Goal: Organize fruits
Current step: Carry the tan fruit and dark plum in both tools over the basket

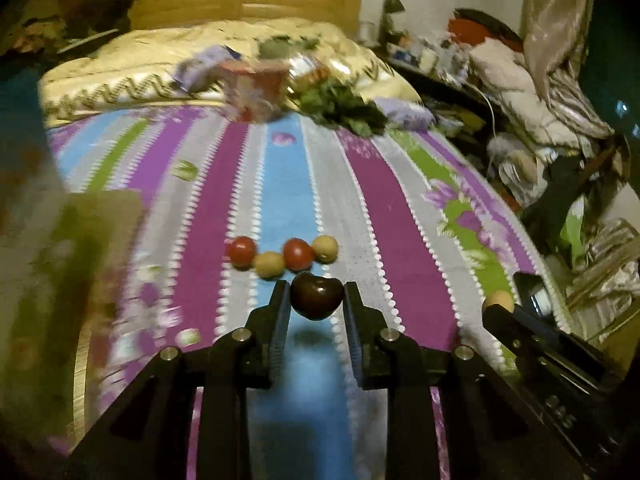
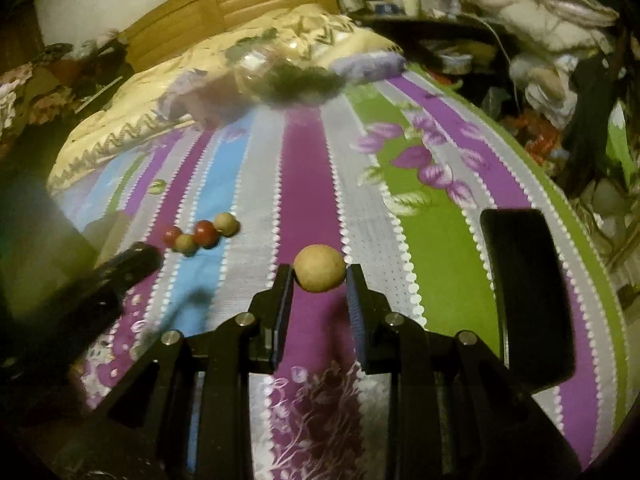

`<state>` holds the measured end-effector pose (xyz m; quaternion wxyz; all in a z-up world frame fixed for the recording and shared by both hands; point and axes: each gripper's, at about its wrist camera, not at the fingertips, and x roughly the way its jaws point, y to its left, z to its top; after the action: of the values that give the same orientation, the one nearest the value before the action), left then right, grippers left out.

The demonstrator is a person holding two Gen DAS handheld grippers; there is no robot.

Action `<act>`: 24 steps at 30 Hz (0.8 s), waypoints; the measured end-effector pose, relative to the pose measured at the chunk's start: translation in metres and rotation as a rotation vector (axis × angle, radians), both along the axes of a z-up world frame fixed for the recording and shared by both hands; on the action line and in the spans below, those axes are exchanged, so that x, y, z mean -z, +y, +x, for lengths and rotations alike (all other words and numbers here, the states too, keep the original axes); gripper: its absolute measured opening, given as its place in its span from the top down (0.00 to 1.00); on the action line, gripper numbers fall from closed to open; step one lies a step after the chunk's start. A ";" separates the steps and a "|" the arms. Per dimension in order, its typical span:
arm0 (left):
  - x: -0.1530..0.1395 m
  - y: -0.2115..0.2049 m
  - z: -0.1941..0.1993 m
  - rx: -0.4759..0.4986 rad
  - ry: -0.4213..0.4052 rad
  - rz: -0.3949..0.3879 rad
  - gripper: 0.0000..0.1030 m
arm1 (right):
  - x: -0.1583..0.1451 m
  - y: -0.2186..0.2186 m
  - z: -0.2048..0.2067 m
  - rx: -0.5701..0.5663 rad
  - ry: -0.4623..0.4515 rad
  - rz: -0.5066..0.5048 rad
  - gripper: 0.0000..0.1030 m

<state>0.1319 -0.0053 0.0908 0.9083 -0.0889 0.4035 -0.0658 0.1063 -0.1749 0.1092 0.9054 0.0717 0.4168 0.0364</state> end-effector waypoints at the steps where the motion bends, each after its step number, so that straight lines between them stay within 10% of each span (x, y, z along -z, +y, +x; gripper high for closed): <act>1: -0.009 0.006 -0.006 -0.015 -0.003 -0.001 0.74 | -0.005 0.002 -0.004 -0.008 -0.006 -0.001 0.73; 24: -0.128 0.113 -0.129 -0.178 -0.152 0.036 0.74 | -0.107 0.087 -0.074 -0.127 -0.159 -0.069 0.73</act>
<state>0.0031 0.1078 0.2193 0.9399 -0.1031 0.3251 0.0159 0.0325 -0.0883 0.2165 0.9334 0.0108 0.3485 0.0849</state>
